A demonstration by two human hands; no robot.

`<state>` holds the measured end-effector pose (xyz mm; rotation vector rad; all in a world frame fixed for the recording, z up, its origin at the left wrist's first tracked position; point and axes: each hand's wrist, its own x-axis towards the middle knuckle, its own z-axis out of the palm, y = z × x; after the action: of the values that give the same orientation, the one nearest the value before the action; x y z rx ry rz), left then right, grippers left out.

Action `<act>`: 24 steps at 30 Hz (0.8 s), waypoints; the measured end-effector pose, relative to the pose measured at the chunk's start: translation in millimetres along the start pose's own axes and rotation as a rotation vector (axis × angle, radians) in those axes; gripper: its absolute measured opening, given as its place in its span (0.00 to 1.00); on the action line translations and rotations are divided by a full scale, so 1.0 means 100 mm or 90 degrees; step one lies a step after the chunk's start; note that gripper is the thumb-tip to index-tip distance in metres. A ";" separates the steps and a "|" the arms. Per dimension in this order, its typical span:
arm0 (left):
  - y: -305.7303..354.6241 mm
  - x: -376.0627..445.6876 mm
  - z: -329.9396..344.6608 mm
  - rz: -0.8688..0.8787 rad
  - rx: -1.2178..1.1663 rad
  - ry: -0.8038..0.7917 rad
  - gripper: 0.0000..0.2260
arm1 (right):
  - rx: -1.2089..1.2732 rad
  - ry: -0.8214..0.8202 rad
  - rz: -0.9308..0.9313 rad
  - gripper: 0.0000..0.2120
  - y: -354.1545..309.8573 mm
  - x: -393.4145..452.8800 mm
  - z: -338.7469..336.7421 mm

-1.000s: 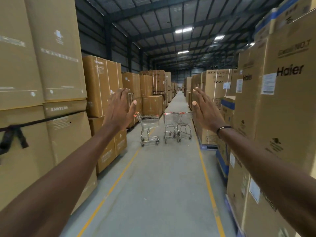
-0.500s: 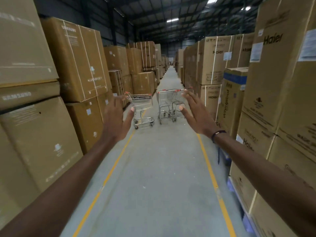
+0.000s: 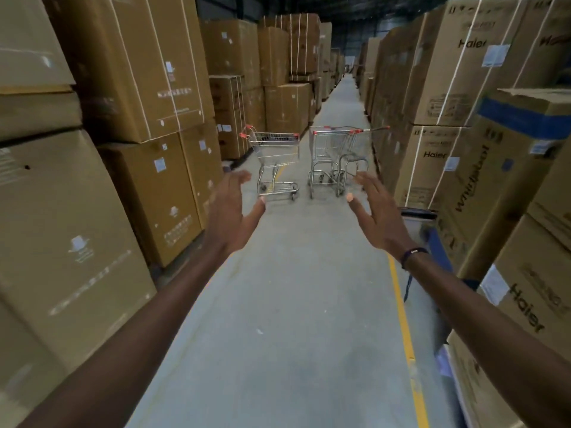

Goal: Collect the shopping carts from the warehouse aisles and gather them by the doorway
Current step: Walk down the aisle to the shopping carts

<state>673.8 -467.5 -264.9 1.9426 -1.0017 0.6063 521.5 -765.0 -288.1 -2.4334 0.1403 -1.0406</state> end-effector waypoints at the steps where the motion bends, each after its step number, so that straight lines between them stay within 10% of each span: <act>1: -0.10 0.11 0.12 -0.009 -0.001 -0.002 0.22 | 0.010 -0.001 0.001 0.27 0.13 0.14 0.09; 24: -3.94 3.63 2.89 -0.143 -0.089 0.002 0.16 | 0.176 -0.015 0.141 0.17 3.22 3.89 3.34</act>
<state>1214.6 -737.3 -339.4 1.8962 -0.7879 0.4012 1061.2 -1023.4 -384.0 -2.1252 0.2352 -0.8699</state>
